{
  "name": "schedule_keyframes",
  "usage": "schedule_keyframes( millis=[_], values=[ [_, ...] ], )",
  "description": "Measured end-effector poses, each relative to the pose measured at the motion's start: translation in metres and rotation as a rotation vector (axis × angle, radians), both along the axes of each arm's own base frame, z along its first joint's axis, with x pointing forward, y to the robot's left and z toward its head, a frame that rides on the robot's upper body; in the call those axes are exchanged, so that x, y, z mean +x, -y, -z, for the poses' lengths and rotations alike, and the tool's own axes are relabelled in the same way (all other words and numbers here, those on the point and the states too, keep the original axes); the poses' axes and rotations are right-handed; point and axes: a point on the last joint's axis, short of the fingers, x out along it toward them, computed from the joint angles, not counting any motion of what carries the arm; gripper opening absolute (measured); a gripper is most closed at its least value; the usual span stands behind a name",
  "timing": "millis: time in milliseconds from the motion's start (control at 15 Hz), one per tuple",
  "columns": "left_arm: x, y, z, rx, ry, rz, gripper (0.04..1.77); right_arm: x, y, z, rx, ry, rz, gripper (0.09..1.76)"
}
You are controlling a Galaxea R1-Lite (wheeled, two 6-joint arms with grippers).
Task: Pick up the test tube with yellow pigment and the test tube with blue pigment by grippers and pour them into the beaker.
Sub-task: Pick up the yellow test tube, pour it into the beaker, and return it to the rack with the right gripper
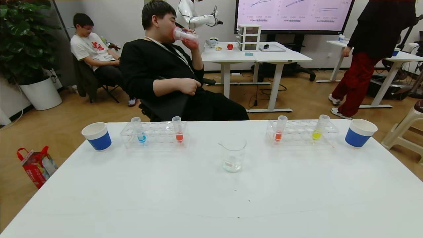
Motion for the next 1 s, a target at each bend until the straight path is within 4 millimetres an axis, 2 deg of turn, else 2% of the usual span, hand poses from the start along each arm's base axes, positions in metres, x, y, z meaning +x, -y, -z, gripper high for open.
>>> schedule_keyframes(
  millis=[133, 267, 400, 533, 733, 867, 1000],
  values=[
    [0.0, 0.0, 0.0, 0.0, 0.0, 0.0, 1.75, 0.01, 0.0, -0.03, 0.003, 0.04, -0.013, 1.74],
    [0.0, 0.0, 0.0, 0.0, 0.0, 0.0, 1.75, 0.031, -0.001, -0.058, 0.005, 0.071, -0.022, 1.74],
    [0.0, 0.0, 0.0, 0.0, 0.0, 0.0, 1.75, 0.065, -0.002, -0.077, 0.003, 0.061, -0.037, 1.74],
    [0.0, 0.0, 0.0, 0.0, 0.0, 0.0, 1.75, 0.104, -0.004, -0.089, 0.0, 0.034, -0.058, 1.74],
    [0.0, 0.0, 0.0, 0.0, 0.0, 0.0, 1.75, 0.166, -0.007, -0.091, -0.002, 0.01, -0.08, 1.74],
    [0.0, 0.0, 0.0, 0.0, 0.0, 0.0, 1.75, 0.206, -0.007, -0.081, -0.003, -0.004, -0.1, 1.74],
    [0.0, 0.0, 0.0, 0.0, 0.0, 0.0, 1.75, 0.245, -0.006, -0.062, -0.003, 0.001, -0.106, 1.74]
  ],
)
